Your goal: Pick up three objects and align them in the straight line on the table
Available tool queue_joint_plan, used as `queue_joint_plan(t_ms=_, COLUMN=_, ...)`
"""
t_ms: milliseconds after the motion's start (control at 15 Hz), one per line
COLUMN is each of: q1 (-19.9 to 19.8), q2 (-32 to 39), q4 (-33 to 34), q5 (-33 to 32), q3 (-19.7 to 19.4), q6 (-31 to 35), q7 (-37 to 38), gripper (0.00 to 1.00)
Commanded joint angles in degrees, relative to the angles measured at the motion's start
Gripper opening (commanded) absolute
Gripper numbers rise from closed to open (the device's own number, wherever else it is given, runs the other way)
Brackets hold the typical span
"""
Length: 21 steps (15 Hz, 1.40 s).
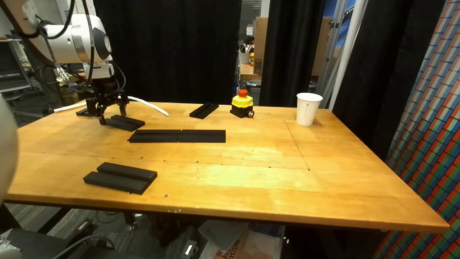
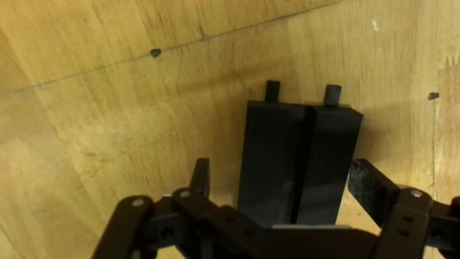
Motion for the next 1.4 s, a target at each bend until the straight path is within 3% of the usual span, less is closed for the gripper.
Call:
queue_joint_plan(t_ms=0, q1=0.39, q2=-0.36, q4=-1.03, q5=-0.49, q3=-0.14, q6=0.92, q7=1.64, gripper=1.0)
queue_joint_plan(t_ms=267, q1=0.31, q2=-0.22, q4=-1.74, q5=-0.81, q3=-0.4, q6=1.19, q7=1.68, gripper=0.97)
queue_joint_plan(t_ms=333, q1=0.32, q2=-0.28, q4=-1.97, q5=-1.01, q3=-0.55, q6=1.23, q7=1.68, gripper=0.74)
queue_joint_plan(t_ms=467, q1=0.27, q2=-0.45, q4=-2.14, q5=-1.18, q3=-0.72, q6=1.33, q7=1.71, gripper=0.7)
queue_joint_plan(t_ms=667, q1=0.36, q2=-0.85, q4=-2.14, q5=-1.45, q3=-0.96, q6=1.69, q7=1.88, gripper=0.47)
queue_joint_plan(t_ms=1333, q1=2.94, q2=-1.69, q4=-3.15, q5=-9.71, q3=-0.67, q6=5.63, q7=-0.37, gripper=0.45)
